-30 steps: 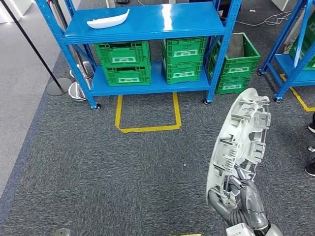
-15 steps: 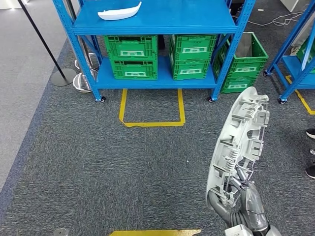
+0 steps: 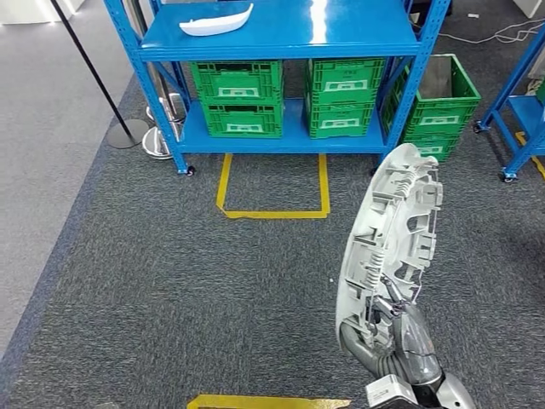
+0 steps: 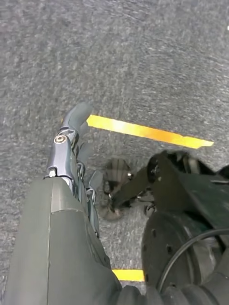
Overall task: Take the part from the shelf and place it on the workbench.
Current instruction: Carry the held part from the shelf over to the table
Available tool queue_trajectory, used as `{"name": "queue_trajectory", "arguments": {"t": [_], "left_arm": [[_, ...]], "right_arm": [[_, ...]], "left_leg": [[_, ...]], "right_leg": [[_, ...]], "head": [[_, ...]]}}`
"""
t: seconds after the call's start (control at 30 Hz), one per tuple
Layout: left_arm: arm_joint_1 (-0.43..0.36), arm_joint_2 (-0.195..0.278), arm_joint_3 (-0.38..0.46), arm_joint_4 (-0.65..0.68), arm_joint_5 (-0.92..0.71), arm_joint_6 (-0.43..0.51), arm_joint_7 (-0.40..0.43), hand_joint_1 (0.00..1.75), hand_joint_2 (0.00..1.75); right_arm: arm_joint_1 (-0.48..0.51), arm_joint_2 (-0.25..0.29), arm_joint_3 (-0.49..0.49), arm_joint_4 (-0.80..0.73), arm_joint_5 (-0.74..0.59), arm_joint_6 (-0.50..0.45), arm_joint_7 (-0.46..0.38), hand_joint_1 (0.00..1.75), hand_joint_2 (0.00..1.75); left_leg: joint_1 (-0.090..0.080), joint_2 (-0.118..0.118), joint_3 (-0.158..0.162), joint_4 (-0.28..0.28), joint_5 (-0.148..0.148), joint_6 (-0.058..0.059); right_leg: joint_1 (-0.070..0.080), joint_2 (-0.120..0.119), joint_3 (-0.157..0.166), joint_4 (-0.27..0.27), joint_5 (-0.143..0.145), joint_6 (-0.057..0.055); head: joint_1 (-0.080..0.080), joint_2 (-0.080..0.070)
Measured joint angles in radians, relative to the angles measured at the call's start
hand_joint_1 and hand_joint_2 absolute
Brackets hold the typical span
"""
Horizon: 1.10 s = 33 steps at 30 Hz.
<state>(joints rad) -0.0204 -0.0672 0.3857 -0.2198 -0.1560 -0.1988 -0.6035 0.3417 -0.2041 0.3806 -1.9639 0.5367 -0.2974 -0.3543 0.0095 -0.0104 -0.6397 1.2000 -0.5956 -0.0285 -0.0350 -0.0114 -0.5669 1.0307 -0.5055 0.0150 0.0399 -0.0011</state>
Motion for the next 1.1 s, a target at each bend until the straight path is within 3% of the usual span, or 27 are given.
{"name": "queue_trajectory", "arguments": {"t": [0.07,0.1,0.17,0.23,0.33,0.4,0.47,0.53,0.57,0.6,0.63,0.7,0.73,0.8,0.87,0.93,1.03,1.07,1.1], "left_arm": [[0.003,0.004,0.001,0.0,0.002,0.0,0.0,0.0,1.75],[0.005,0.006,0.002,0.0,0.003,0.0,0.0,0.0,1.75],[0.007,0.012,0.006,0.0,0.007,0.0,0.001,0.0,1.75],[0.005,0.018,0.012,0.0,0.009,0.0,0.002,0.0,1.75],[0.004,0.025,0.017,0.0,0.008,0.0,0.004,0.0,1.75],[0.009,0.027,0.018,0.0,0.006,0.0,0.005,0.0,1.75],[0.01,0.027,0.018,0.0,0.002,0.0,0.006,0.0,1.75],[0.009,0.028,0.018,0.0,-0.001,0.0,0.006,0.0,1.75],[0.01,0.028,0.018,0.0,-0.001,0.0,0.006,0.0,1.75],[0.011,0.028,0.018,0.0,-0.001,0.0,0.006,0.0,1.75],[0.012,0.029,0.018,0.0,-0.001,0.0,0.006,0.0,1.75],[0.011,0.029,0.018,0.0,-0.001,0.002,0.006,0.0,1.75],[0.01,0.029,0.018,0.0,-0.001,0.002,0.006,0.0,1.75],[0.01,0.031,0.02,0.0,-0.001,0.004,0.006,0.0,1.75],[0.012,0.034,0.023,0.001,-0.001,0.006,0.007,0.0,1.75],[0.015,0.036,0.024,0.002,-0.002,0.006,0.007,0.0,1.75],[0.013,0.038,0.025,0.002,-0.002,0.006,0.008,0.0,1.75],[0.013,0.038,0.026,0.002,-0.002,0.005,0.008,0.0,1.75],[0.014,0.038,0.026,0.002,-0.003,0.004,0.008,0.0,1.75]], "right_arm": [[-0.014,0.005,0.008,0.008,0.0,0.008,0.004,1.75,1.75],[-0.024,0.009,0.013,0.015,0.0,0.014,0.007,1.75,1.75],[-0.046,0.021,0.025,0.03,0.002,0.025,0.014,1.75,1.75],[-0.068,0.032,0.035,0.043,0.005,0.033,0.017,1.75,1.75],[-0.096,0.043,0.045,0.061,0.007,0.043,0.02,1.75,1.75],[-0.106,0.045,0.049,0.069,0.007,0.046,0.021,1.75,1.75],[-0.111,0.046,0.05,0.076,0.007,0.047,0.022,1.75,1.75],[-0.113,0.047,0.051,0.081,0.008,0.047,0.022,1.75,1.75],[-0.113,0.047,0.051,0.084,0.008,0.047,0.022,1.75,1.75],[-0.113,0.047,0.051,0.087,0.009,0.047,0.023,1.75,1.75],[-0.113,0.047,0.051,0.089,0.009,0.047,0.023,1.75,1.75],[-0.114,0.047,0.051,0.09,0.009,0.048,0.024,1.75,1.75],[-0.116,0.047,0.051,0.09,0.01,0.049,0.024,1.75,1.75],[-0.121,0.049,0.052,0.091,0.014,0.054,0.024,1.75,1.75],[-0.126,0.051,0.053,0.093,0.016,0.058,0.025,1.75,1.75],[-0.13,0.056,0.053,0.094,0.017,0.06,0.026,1.75,1.75],[-0.132,0.061,0.054,0.096,0.018,0.06,0.026,1.75,1.75],[-0.132,0.062,0.054,0.097,0.018,0.06,0.026,1.75,1.75],[-0.132,0.062,0.054,0.098,0.018,0.06,0.026,1.75,1.75]], "left_leg": [[0.0,0.003,-0.034,0.089,-0.026,0.0],[0.0,0.003,-0.026,0.081,-0.011,0.003],[-0.004,0.012,0.037,-0.037,0.055,0.015],[-0.015,0.034,0.093,-0.152,0.092,0.029],[-0.023,0.036,0.098,-0.188,0.096,0.042],[-0.019,0.026,0.097,-0.2,0.108,0.052],[-0.016,0.015,0.095,-0.209,0.12,0.063],[-0.019,0.002,0.088,-0.209,0.125,0.069],[-0.021,-0.006,0.086,-0.209,0.127,0.07],[-0.023,-0.014,0.085,-0.209,0.128,0.07],[-0.024,-0.024,0.086,-0.208,0.129,0.07],[-0.026,-0.044,0.085,-0.204,0.129,0.067],[-0.027,-0.053,0.08,-0.199,0.13,0.064],[-0.025,-0.068,0.066,-0.191,0.134,0.054],[-0.023,-0.082,0.056,-0.186,0.137,0.043],[-0.024,-0.061,0.04,-0.154,0.112,0.03],[-0.012,-0.008,-0.038,0.023,0.021,0.005],[-0.006,-0.002,-0.06,0.073,0.005,-0.001],[-0.001,0.001,-0.066,0.09,0.007,-0.005]], "right_leg": [[0.004,-0.011,-0.004,0.001,0.002,-0.003],[0.006,-0.015,-0.005,0.001,0.003,-0.004],[0.01,-0.024,-0.004,0.0,0.005,-0.004],[0.013,-0.034,-0.006,0.0,0.008,0.0],[0.014,-0.052,-0.011,-0.003,0.017,0.015],[0.014,-0.045,-0.017,0.005,0.005,0.025],[0.014,-0.015,-0.053,0.086,-0.051,0.029],[0.015,0.004,-0.107,0.218,-0.114,0.028],[0.015,0.006,-0.123,0.26,-0.125,0.028],[0.016,0.008,-0.122,0.266,-0.117,0.026],[0.016,0.011,-0.103,0.232,-0.091,0.023],[0.017,0.038,-0.032,0.097,-0.026,0.014],[0.016,0.053,-0.001,0.037,-0.01,0.011],[0.017,0.07,0.024,-0.012,-0.007,0.007],[0.015,0.054,0.024,-0.018,-0.004,0.001],[0.009,0.032,0.026,-0.024,0.0,-0.007],[0.007,-0.006,0.026,-0.026,0.001,-0.013],[0.007,-0.019,0.026,-0.026,0.001,-0.013],[0.007,-0.03,0.026,-0.026,0.0,-0.013]], "head": [[0.0,0.0],[0.0,0.0],[0.0,0.0],[0.0,0.0],[0.0,0.0],[0.001,0.0],[0.003,0.0],[0.003,0.0],[0.002,0.0],[0.003,0.0],[0.003,0.0],[0.002,0.0],[0.002,0.0],[0.002,0.0],[0.002,0.0],[-0.004,0.0],[-0.013,0.0],[-0.013,0.0],[-0.013,0.0]]}}
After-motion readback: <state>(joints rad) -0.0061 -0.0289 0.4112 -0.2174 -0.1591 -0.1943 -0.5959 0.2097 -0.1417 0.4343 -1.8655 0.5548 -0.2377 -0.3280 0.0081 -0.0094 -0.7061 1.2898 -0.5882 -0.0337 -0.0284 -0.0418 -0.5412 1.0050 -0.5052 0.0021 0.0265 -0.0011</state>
